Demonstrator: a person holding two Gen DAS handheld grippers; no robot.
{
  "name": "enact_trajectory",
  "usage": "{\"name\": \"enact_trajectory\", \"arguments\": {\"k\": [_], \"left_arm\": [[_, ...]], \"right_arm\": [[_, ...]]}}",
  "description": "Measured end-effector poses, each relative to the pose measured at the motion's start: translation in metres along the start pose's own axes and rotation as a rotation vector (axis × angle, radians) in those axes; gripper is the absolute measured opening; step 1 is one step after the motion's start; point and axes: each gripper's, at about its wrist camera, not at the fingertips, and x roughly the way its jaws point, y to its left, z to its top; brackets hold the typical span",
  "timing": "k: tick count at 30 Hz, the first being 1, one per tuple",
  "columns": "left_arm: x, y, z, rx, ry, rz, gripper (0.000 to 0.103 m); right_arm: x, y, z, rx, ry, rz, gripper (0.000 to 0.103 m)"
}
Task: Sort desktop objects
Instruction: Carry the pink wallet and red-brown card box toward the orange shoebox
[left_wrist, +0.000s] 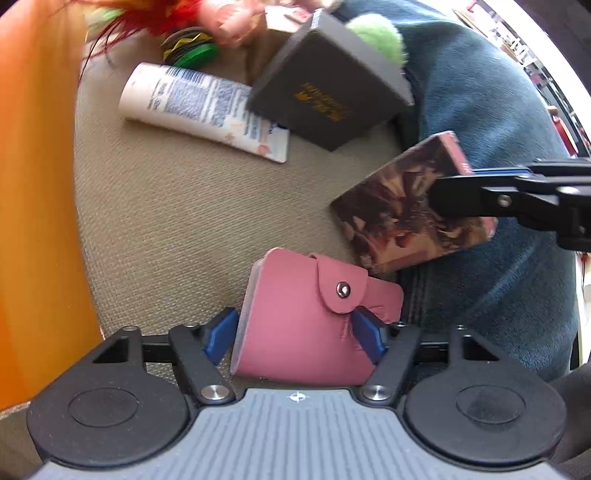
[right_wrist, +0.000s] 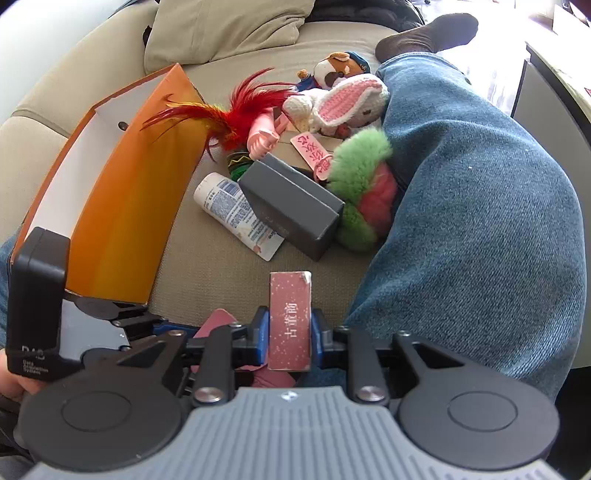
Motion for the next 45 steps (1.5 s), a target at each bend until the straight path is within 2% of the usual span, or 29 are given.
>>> {"name": "enact_trajectory", "arguments": {"k": [2, 4, 6, 8, 12, 13, 15, 16, 21, 26, 28, 32, 35, 42, 45], "left_arm": [[-0.006, -0.003, -0.004, 0.005, -0.006, 0.006, 0.068], [-0.014, -0.001, -0.007, -0.009, -0.012, 0.002, 0.054], [-0.027, -0.001, -0.009, -0.009, -0.032, 0.001, 0.045], [-0.043, -0.003, -0.014, 0.011, -0.054, -0.014, 0.042], [-0.075, -0.006, -0.018, 0.027, -0.085, -0.128, 0.04], [-0.079, -0.006, -0.019, 0.022, -0.082, -0.165, 0.032], [-0.083, -0.012, -0.012, -0.002, -0.042, -0.289, 0.029], [-0.081, -0.014, -0.013, -0.009, -0.034, -0.317, 0.029], [-0.074, -0.033, -0.009, -0.003, -0.064, -0.241, 0.029], [-0.062, -0.053, -0.014, 0.097, -0.054, -0.068, 0.028], [-0.062, -0.053, -0.015, 0.088, -0.06, -0.07, 0.022], [-0.07, -0.048, -0.017, 0.06, -0.077, -0.071, 0.019], [-0.09, -0.043, -0.019, 0.042, -0.119, -0.07, 0.019], [-0.158, -0.025, -0.025, -0.018, -0.289, -0.046, 0.019], [-0.194, -0.013, -0.025, -0.046, -0.373, -0.006, 0.019]], "right_arm": [[-0.001, 0.0, -0.001, -0.005, -0.002, -0.007, 0.024], [-0.003, 0.001, -0.003, -0.006, -0.003, -0.014, 0.024], [-0.005, 0.0, -0.004, -0.001, -0.003, -0.017, 0.024], [-0.007, -0.001, -0.005, 0.005, -0.006, -0.016, 0.024], [-0.008, -0.003, -0.006, 0.016, -0.007, -0.015, 0.024], [-0.008, -0.002, -0.005, 0.016, -0.008, -0.016, 0.024], [-0.008, -0.001, -0.006, 0.013, -0.009, -0.017, 0.024], [-0.009, -0.001, -0.006, 0.008, -0.009, -0.018, 0.024], [-0.013, 0.0, -0.007, 0.004, -0.016, -0.016, 0.024], [-0.014, -0.002, -0.01, 0.014, -0.022, -0.015, 0.024], [-0.014, -0.002, -0.011, 0.014, -0.025, -0.016, 0.024], [-0.019, 0.001, -0.011, 0.009, -0.038, -0.017, 0.024], [-0.03, 0.006, -0.009, -0.009, -0.065, -0.019, 0.024], [-0.064, 0.028, 0.009, -0.053, -0.171, 0.042, 0.024], [-0.077, 0.043, 0.024, -0.077, -0.207, 0.11, 0.024]]}}
